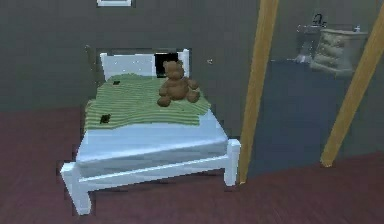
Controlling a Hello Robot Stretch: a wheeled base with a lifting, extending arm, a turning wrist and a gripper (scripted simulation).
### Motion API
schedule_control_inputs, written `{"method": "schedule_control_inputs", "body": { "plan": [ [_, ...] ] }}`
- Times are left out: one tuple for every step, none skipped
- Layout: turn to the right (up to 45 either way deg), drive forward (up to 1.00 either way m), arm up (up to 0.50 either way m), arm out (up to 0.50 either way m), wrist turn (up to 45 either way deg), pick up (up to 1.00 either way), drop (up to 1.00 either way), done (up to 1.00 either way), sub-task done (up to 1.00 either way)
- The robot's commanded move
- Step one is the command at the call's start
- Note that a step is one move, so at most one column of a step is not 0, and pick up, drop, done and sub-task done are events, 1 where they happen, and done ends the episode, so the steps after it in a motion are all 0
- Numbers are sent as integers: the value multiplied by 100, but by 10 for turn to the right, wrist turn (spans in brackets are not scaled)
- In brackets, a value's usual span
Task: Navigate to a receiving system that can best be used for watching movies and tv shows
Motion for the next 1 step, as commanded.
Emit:
{"method": "schedule_control_inputs", "body": {
  "plan": [
    [210, 0, 0, 0, 0, 0, 0, 0, 0]
  ]
}}
